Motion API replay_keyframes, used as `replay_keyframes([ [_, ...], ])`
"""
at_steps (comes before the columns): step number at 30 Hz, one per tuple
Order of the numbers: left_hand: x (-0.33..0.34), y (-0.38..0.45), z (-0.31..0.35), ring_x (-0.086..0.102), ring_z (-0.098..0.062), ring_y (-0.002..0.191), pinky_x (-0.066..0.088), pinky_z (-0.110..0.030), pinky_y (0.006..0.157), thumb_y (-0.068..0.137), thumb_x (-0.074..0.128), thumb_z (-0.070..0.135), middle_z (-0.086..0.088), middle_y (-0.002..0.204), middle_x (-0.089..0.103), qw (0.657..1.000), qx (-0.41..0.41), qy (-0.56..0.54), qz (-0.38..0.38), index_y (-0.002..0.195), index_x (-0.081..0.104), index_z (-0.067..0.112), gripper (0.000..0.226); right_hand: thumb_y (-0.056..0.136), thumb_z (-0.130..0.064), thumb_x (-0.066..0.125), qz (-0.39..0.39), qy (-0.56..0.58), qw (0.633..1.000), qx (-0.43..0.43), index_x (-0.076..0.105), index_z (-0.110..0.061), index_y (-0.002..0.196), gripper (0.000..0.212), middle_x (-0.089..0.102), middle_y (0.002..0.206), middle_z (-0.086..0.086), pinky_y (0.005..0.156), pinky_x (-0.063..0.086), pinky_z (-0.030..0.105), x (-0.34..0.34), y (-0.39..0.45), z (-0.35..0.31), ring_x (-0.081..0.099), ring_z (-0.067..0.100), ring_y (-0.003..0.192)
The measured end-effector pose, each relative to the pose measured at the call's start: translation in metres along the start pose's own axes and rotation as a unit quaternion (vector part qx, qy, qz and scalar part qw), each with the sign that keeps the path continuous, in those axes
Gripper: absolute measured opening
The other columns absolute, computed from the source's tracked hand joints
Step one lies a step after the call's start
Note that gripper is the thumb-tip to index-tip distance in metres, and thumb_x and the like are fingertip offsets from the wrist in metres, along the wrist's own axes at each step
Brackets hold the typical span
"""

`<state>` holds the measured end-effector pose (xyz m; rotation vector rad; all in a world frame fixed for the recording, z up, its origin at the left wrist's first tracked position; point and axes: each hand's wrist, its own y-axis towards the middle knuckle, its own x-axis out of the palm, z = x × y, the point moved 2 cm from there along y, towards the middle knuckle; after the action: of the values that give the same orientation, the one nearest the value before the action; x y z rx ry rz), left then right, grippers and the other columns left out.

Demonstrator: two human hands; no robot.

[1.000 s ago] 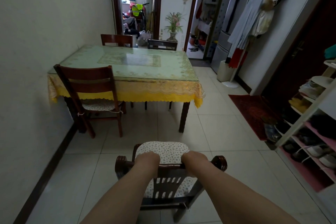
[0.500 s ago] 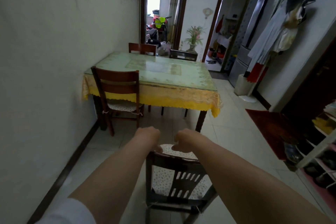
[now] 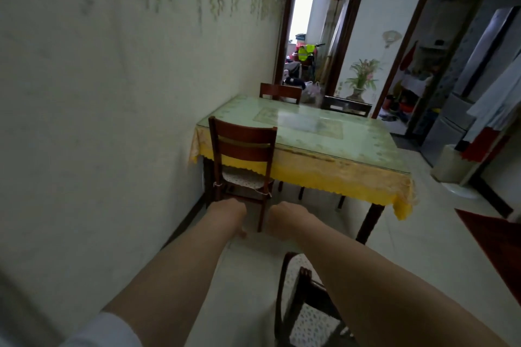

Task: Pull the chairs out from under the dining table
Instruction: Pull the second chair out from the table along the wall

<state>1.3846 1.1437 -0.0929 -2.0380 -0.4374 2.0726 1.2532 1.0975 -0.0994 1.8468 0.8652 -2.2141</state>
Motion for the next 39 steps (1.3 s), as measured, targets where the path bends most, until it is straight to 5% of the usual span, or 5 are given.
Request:
replay_keyframes([
  [19,-0.085,0.198,-0.144,0.061,-0.024,0.096,0.054,-0.039,0.084,0.084,0.070,0.040,-0.007,0.109,0.060,0.998,-0.034,-0.052,0.010,0.114,0.058,0.012,0.043,0.098,-0.037,0.051,0.013,-0.003,1.000,-0.019,0.052,-0.016,0.088,0.023,0.052,0.088,0.004,0.065,0.049,0.037,-0.097,0.245,-0.021,0.054,0.025,0.076],
  [31,-0.141,0.376,-0.208,0.061,-0.025,0.096,0.055,-0.040,0.084,0.087,0.066,0.040,-0.006,0.106,0.061,0.999,0.035,-0.004,-0.011,0.110,0.061,0.011,0.038,0.090,-0.019,0.051,0.029,0.036,0.996,0.081,0.049,-0.019,0.067,0.023,0.055,0.074,0.002,0.048,0.042,0.032,-0.146,0.417,-0.012,0.055,0.021,0.063],
  [39,-0.163,0.485,-0.223,0.061,-0.023,0.089,0.055,-0.039,0.080,0.089,0.064,0.038,-0.004,0.099,0.061,0.997,0.081,0.000,-0.008,0.103,0.059,0.014,0.028,0.088,-0.015,0.051,0.021,0.069,0.993,0.095,0.057,-0.016,0.082,0.009,0.056,0.076,0.002,0.053,0.047,0.032,-0.165,0.508,0.010,0.058,0.020,0.066],
])
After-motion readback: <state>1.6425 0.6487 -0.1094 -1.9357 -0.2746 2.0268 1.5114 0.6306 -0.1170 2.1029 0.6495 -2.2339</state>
